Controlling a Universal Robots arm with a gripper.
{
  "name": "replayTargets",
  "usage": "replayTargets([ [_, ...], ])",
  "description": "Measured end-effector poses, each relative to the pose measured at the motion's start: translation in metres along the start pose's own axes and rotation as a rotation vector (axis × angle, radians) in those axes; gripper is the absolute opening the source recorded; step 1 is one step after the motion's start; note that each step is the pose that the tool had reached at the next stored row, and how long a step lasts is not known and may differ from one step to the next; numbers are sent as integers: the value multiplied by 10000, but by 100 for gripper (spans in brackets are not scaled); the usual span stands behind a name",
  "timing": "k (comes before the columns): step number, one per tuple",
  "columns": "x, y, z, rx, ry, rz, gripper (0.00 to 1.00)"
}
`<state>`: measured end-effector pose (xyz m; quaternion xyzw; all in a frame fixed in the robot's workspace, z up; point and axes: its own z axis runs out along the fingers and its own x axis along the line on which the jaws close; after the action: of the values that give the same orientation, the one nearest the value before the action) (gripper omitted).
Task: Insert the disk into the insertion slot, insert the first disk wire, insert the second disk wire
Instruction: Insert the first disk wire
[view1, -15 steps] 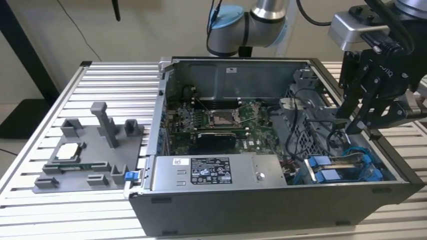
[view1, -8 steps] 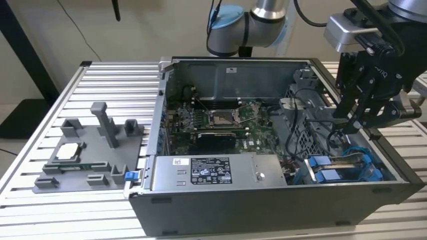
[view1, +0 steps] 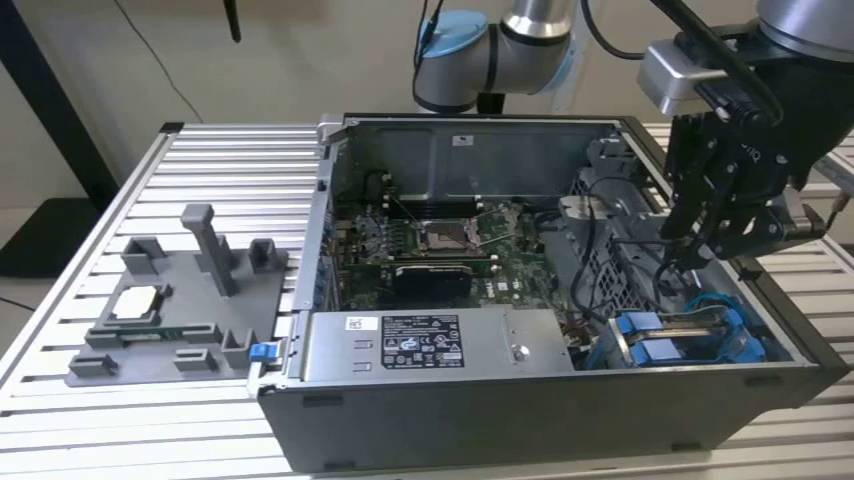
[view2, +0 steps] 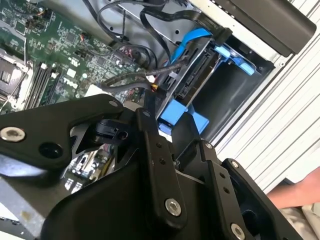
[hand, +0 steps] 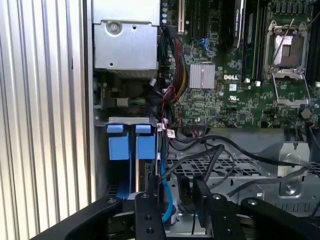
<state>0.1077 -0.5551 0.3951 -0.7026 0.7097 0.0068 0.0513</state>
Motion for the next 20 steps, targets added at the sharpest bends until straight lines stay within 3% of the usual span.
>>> replayTargets([
  [15, 1, 11, 64, 126, -34, -51, 100],
  [16, 2, 14, 68, 129, -38, -52, 0],
  [20, 3, 19, 75, 132, -44, -53, 0],
])
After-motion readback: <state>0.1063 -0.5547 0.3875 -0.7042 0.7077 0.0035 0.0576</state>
